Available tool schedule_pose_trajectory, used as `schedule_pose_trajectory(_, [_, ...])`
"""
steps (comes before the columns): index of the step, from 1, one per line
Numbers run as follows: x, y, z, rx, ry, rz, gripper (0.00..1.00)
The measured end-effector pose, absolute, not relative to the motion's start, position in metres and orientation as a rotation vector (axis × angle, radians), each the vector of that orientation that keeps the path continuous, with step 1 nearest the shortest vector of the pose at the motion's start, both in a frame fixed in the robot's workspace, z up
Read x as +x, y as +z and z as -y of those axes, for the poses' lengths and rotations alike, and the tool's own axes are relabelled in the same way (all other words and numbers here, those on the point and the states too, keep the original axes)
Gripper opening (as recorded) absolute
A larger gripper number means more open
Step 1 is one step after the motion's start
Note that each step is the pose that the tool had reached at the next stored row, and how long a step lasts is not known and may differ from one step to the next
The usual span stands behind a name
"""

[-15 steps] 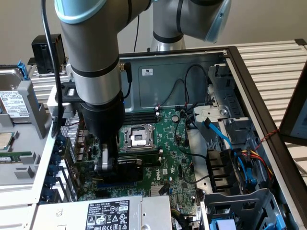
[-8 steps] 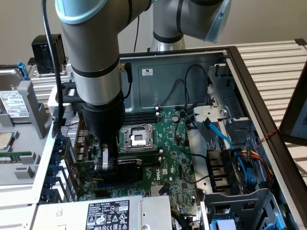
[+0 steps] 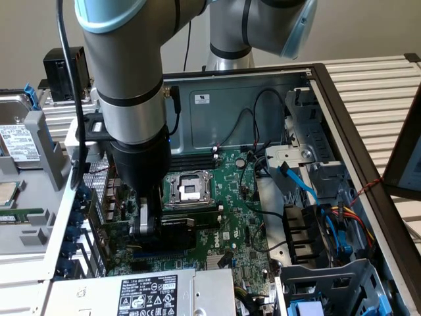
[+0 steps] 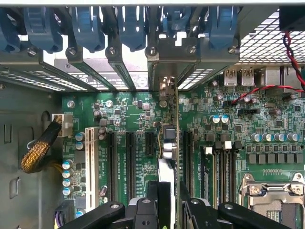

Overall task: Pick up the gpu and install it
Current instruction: 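Insert the gpu into the slot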

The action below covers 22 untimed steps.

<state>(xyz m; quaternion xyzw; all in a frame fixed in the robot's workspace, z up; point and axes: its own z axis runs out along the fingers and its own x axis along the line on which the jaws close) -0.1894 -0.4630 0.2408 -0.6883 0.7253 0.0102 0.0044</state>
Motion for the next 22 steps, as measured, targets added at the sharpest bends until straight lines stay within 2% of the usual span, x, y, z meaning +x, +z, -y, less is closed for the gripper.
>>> schedule_pose_trajectory(22, [-0.1897,0.2399,0.4634,-2.159,0.032,-2.270,0.27])
